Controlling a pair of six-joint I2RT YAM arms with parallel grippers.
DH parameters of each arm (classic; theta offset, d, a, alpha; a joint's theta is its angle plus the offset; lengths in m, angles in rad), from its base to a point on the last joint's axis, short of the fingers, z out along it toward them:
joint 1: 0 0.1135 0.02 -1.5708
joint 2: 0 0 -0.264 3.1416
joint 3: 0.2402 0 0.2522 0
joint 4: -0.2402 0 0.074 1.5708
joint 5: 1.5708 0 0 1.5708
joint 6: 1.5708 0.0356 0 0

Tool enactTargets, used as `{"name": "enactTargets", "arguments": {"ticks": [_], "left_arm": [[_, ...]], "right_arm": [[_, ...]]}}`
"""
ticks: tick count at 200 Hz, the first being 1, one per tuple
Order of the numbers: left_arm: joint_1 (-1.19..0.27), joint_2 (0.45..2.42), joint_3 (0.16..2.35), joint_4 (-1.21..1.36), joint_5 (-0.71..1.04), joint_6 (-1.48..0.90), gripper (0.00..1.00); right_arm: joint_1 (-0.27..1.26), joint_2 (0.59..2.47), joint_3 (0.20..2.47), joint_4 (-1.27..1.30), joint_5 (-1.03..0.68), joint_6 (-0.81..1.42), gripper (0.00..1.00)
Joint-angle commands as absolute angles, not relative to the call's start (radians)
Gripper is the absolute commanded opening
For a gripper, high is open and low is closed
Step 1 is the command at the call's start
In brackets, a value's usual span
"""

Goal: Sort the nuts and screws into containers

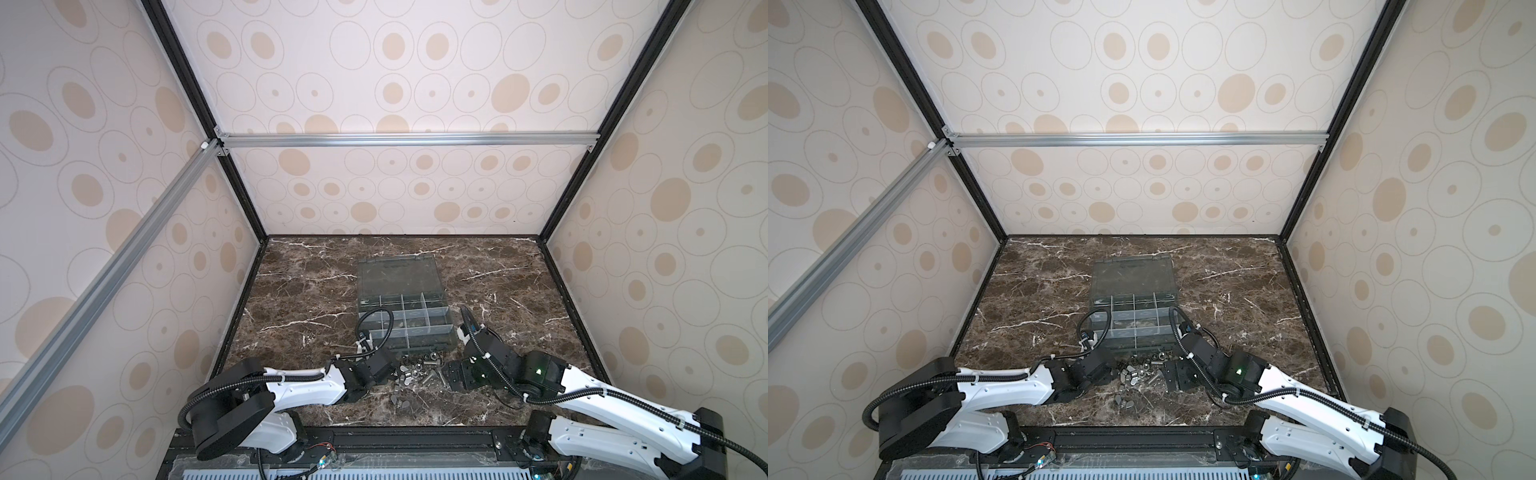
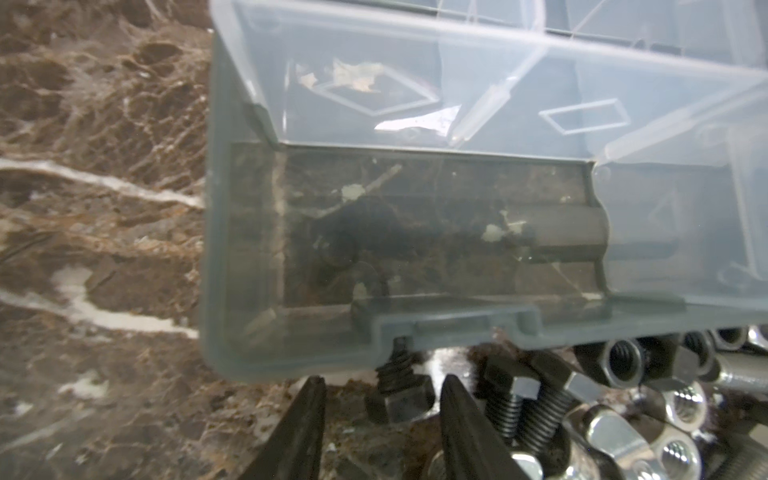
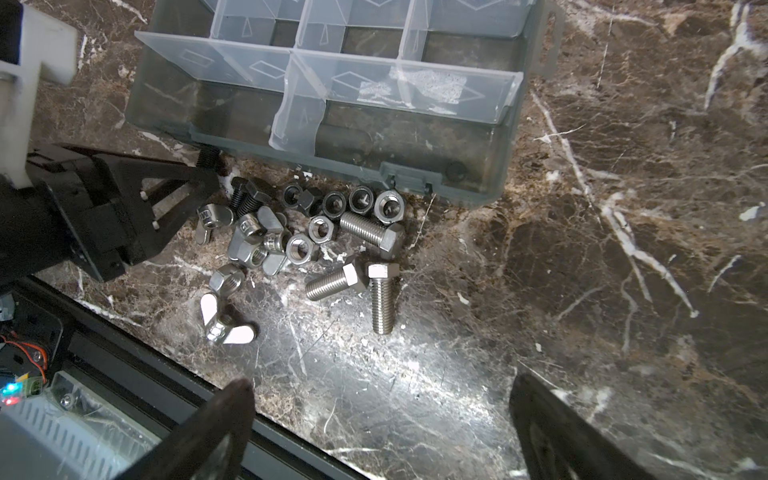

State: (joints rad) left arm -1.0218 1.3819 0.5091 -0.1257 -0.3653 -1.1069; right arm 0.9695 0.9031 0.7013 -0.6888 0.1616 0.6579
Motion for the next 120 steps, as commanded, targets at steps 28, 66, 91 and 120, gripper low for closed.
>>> {"name": "enactTargets", "arguments": {"ticks": [28,66,91,120], "left_arm": [[-1.014,1.430,0.542,-0.135,-0.347,-1.083,0.36],[-1.013,1.418,0.531,-0.140,-0.351,-1.093,0.26],[-1.013,1.406,0.527,-0.151,-0.347,-1.085,0.24],[-1.016,1.376,0.541,-0.173,-0.347,-1.068,0.24]], "right_arm": [[0.975,0.867,0.724,-0.735,0.188,0.682,1.00],[0.975,0.821,0.704,-0.745,0.217,0.693,1.00],[0.975,0.800,0.699,-0.758,0.231,0.689,1.00],[0.974,0.760,0.691,-0.790,0.263,0.681,1.00]]}}
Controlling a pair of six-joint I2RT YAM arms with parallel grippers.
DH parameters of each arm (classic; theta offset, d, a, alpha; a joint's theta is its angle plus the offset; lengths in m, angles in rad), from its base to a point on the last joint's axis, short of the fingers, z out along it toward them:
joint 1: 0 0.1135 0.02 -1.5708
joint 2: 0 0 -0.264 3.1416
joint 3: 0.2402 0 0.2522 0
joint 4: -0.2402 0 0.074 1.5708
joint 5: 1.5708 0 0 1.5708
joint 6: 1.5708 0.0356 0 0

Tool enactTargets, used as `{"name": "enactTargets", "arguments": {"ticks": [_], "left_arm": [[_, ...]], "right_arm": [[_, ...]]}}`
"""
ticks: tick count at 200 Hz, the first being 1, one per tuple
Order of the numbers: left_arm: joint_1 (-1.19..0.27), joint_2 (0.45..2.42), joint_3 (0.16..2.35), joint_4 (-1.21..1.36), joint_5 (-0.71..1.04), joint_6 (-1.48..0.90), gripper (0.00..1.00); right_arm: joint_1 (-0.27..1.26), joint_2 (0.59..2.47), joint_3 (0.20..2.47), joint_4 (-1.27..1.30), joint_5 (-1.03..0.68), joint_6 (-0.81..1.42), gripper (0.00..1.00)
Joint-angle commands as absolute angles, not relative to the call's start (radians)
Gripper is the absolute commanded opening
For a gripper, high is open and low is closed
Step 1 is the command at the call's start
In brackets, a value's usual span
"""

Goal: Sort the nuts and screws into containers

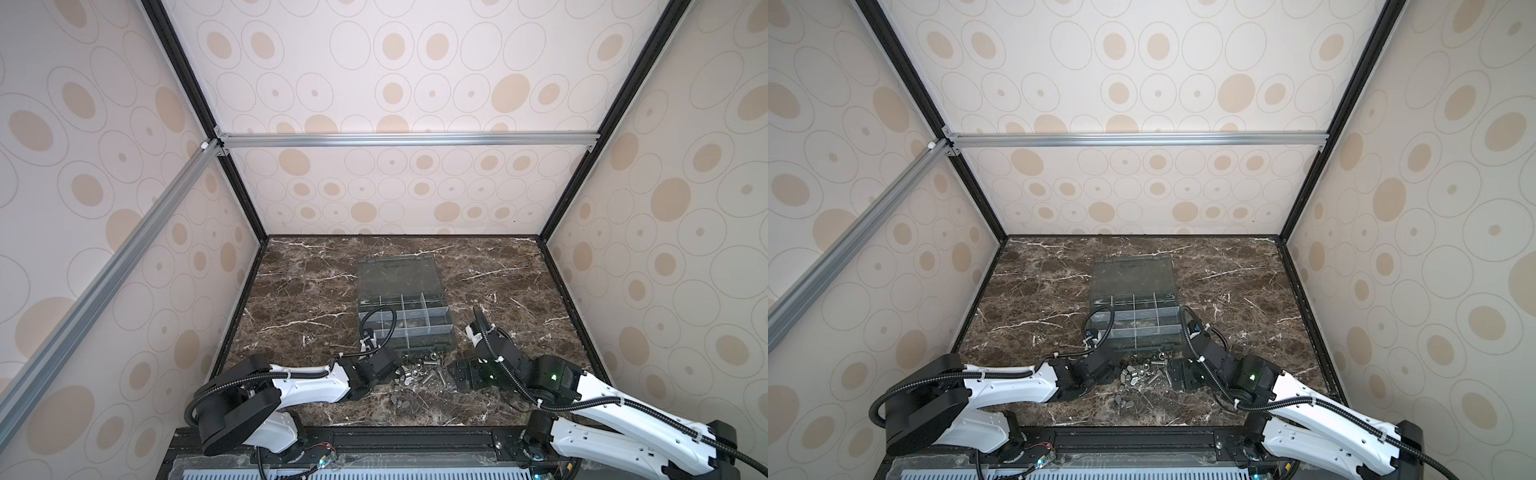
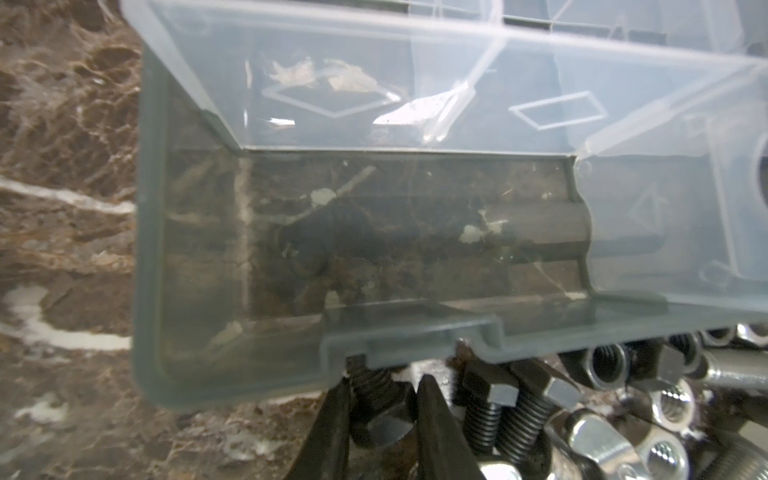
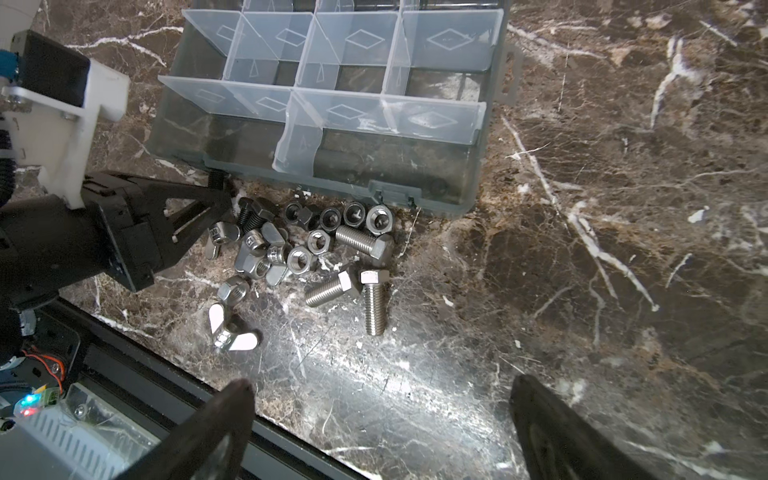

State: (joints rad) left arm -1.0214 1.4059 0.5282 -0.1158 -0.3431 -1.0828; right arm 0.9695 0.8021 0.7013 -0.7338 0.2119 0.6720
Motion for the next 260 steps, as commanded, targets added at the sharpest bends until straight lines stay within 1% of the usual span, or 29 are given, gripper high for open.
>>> {"name": "enactTargets", "arguments": {"ticks": [1,32,64,110,166,218,260], "left_arm": [[-1.016,1.375,0.541,-0.175,-0.348,-1.068,0.24],[-1.017,1.333,0.532,-0.177,-0.374,-1.056,0.23],[-1.018,1.297,0.513,-0.181,-0.357,-1.049,0.23],[-1.035,1.224,0.497,-0.173,-0.326,-1.027,0.22],[-1.049,1.164,0.529,-0.170,-0.284,-0.983,0.21],[-1.048,1.117,0.589,-0.138,-0.326,-0.935,0.21],[-1.023,1.142,0.629,-0.078,-0.364,-0.878,0.21]], "right_arm": [[0.975,0.758,0.690,-0.791,0.267,0.682,1.00],[0.975,0.677,0.634,-0.787,0.287,0.712,1.00],[0.975,0.625,0.615,-0.803,0.306,0.739,1.00],[0.975,0.621,0.652,-0.871,0.334,0.745,1.00],[0.975,0.594,0.639,-0.876,0.342,0.790,1.00],[0.974,0.592,0.641,-0.890,0.357,0.806,1.00],[0.975,0.596,0.637,-0.877,0.363,0.818,1.00]]}}
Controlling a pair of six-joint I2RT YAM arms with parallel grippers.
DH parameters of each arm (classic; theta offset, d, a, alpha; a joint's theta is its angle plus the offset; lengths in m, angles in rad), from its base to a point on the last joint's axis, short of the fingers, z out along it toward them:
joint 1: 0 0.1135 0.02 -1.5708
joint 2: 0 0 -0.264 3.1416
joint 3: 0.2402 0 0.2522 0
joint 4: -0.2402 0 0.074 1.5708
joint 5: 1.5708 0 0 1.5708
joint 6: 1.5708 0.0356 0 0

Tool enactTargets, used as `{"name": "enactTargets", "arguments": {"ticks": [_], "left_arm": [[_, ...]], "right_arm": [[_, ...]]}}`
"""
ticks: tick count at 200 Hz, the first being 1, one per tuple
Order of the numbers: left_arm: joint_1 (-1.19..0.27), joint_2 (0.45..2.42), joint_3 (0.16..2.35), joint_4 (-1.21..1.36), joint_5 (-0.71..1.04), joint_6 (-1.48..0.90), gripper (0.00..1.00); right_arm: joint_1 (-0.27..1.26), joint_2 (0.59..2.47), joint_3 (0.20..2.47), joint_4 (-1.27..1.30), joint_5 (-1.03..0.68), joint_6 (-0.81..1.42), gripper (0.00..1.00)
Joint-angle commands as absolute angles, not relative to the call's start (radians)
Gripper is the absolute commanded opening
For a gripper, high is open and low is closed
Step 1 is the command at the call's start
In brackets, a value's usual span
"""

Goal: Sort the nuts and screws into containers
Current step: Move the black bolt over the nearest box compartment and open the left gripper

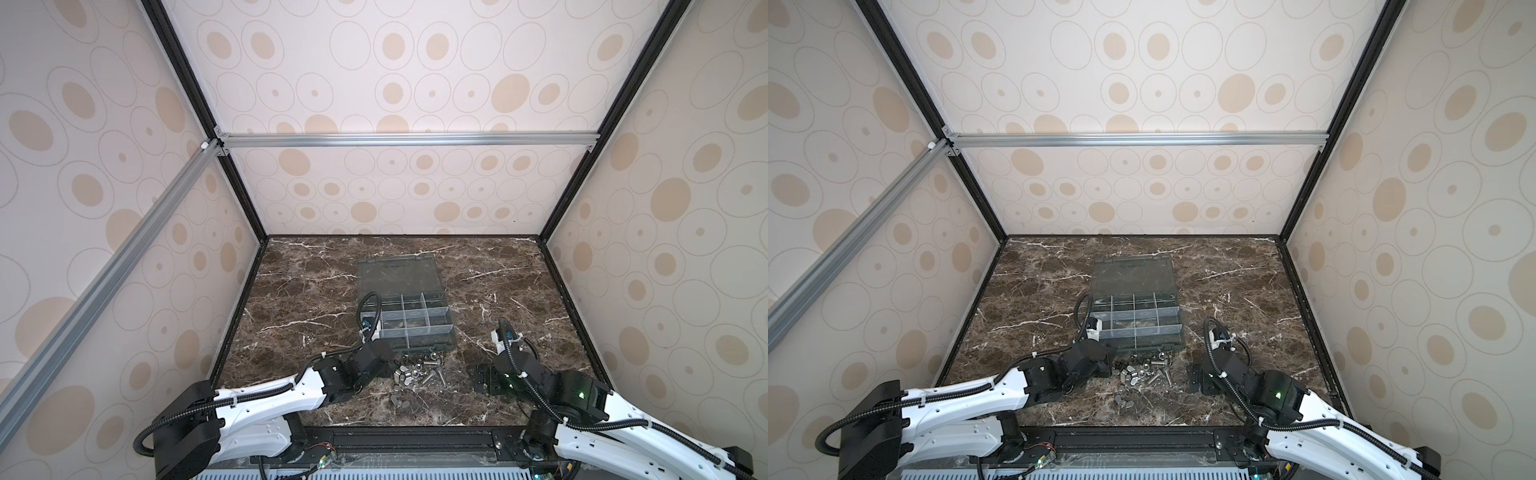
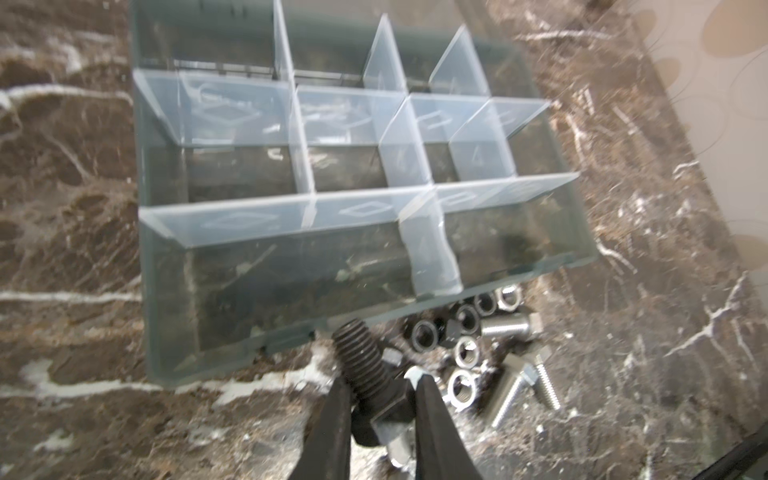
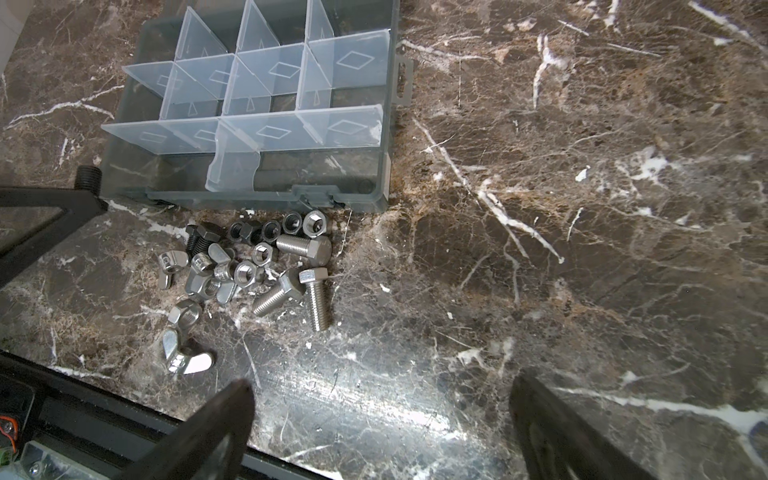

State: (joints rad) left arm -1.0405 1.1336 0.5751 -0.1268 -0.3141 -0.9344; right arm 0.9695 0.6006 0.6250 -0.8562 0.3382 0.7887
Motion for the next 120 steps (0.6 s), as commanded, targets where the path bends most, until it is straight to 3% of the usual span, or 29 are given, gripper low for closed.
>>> {"name": "enactTargets", "arguments": {"ticks": [1,92,101,120], "left_arm": [[-1.022,1.143,0.630,-0.077,-0.364,-0.877,0.21],[-0.904,1.281,0.670,0.018,-0.239,-0.820,0.25],[-0.901,1.282,0.666,0.021,-0.238,-0.824,0.28],[-0.897,1.277,0.666,0.013,-0.243,-0.834,0.51]], "right_arm": [[0.975,0.596,0.637,-0.877,0.362,0.819,1.00],[0.974,0.605,0.644,-0.893,0.367,0.837,1.00],[0.975,0.601,0.642,-0.893,0.367,0.841,1.00],[0.975,0.599,0.639,-0.890,0.367,0.842,1.00]]}}
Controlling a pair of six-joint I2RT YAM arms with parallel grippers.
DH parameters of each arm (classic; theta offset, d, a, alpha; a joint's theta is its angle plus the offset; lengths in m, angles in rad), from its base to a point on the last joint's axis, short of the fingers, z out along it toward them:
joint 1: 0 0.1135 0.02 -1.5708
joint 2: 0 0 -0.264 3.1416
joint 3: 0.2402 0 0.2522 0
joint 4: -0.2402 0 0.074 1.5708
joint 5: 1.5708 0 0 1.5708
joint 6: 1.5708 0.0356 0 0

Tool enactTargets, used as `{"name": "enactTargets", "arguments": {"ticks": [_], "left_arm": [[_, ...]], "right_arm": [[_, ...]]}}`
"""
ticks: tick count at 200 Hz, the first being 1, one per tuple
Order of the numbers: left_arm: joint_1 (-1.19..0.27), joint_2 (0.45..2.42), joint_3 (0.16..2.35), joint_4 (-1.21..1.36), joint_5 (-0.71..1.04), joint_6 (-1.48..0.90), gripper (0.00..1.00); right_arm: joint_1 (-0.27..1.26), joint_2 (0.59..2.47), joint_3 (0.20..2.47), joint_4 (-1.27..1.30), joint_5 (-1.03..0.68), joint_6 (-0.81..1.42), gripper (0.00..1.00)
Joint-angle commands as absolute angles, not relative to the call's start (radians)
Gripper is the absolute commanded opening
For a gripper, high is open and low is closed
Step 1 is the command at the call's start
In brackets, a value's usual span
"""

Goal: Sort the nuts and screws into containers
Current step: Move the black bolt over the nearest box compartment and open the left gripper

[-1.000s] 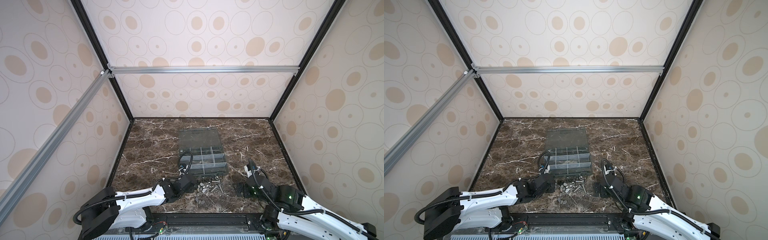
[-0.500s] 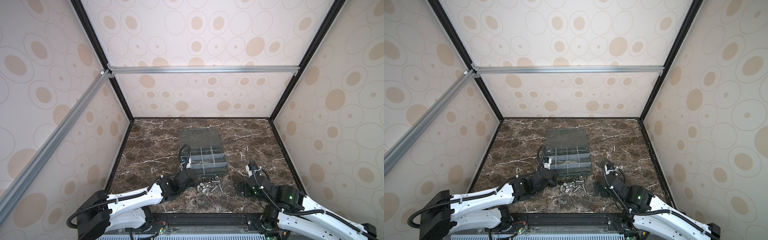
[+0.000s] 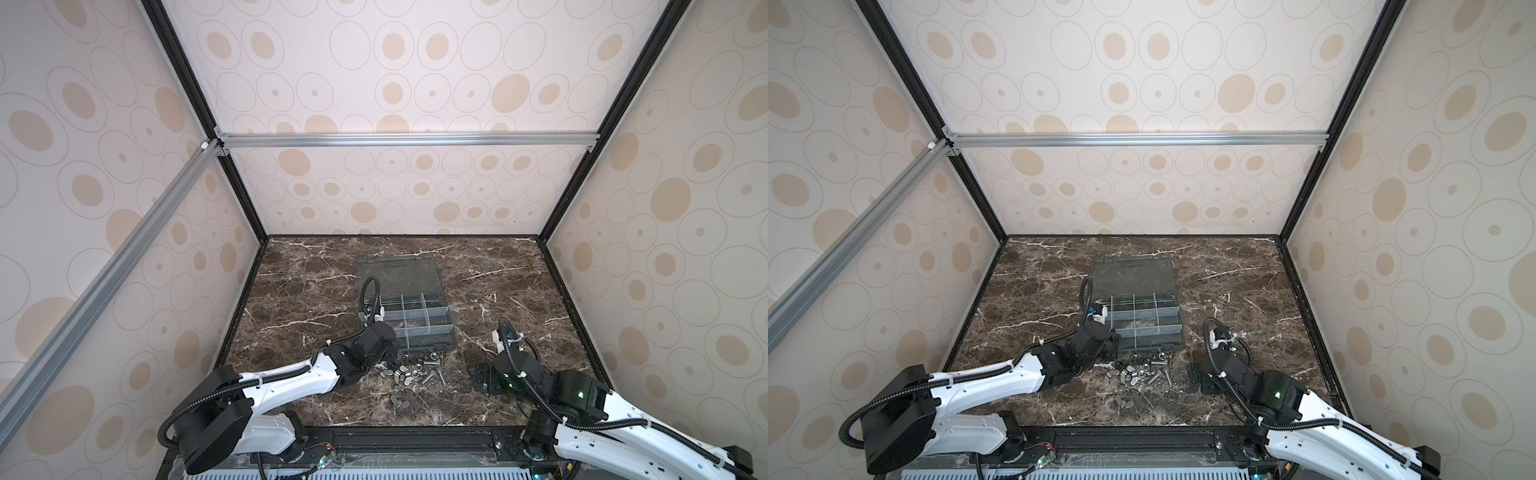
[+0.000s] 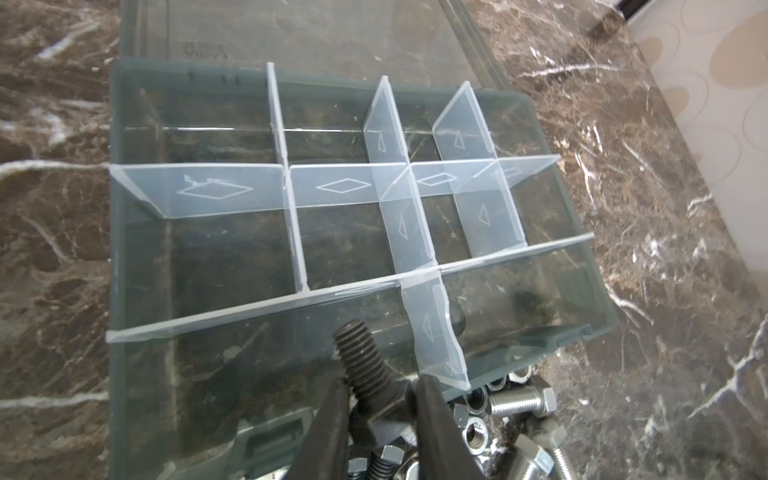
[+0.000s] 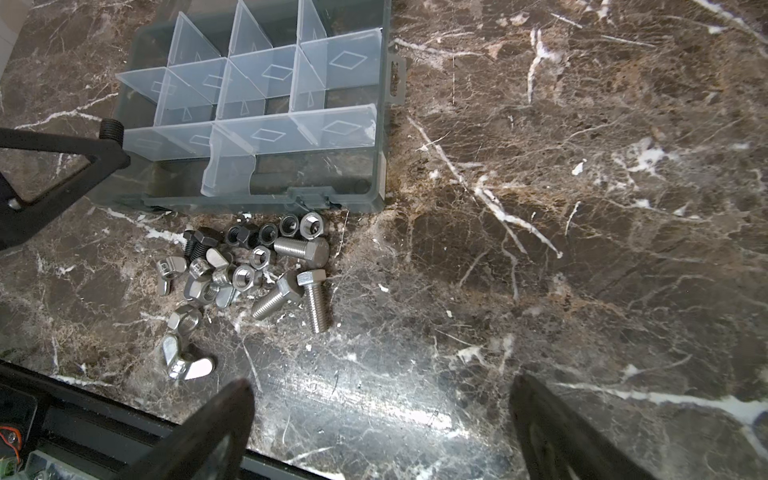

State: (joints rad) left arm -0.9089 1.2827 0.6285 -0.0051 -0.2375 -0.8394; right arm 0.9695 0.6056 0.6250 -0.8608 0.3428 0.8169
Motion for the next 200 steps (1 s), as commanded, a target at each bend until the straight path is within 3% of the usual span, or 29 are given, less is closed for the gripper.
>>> {"name": "enactTargets", "arguments": {"ticks": [1,27,47,53,66,200], "left_arm": [[-0.897,1.277,0.666,0.011,-0.243,-0.835,0.52],[-0.894,1.269,0.667,-0.004,-0.251,-0.842,0.70],[-0.893,1.260,0.659,-0.010,-0.258,-0.847,0.79],[-0.893,1.258,0.654,-0.008,-0.258,-0.850,0.90],[-0.893,1.254,0.642,-0.007,-0.251,-0.851,0.99],[-0.891,1.106,0.554,-0.055,-0.285,-0.919,0.99]], "right_arm": [[0.974,0.599,0.639,-0.891,0.367,0.842,1.00],[0.974,0.598,0.637,-0.890,0.371,0.847,1.00],[0.975,0.599,0.635,-0.886,0.371,0.848,1.00],[0.974,0.598,0.635,-0.886,0.371,0.847,1.00],[0.974,0.598,0.635,-0.887,0.371,0.846,1.00],[0.974,0.560,0.616,-0.891,0.365,0.868,1.00]]}}
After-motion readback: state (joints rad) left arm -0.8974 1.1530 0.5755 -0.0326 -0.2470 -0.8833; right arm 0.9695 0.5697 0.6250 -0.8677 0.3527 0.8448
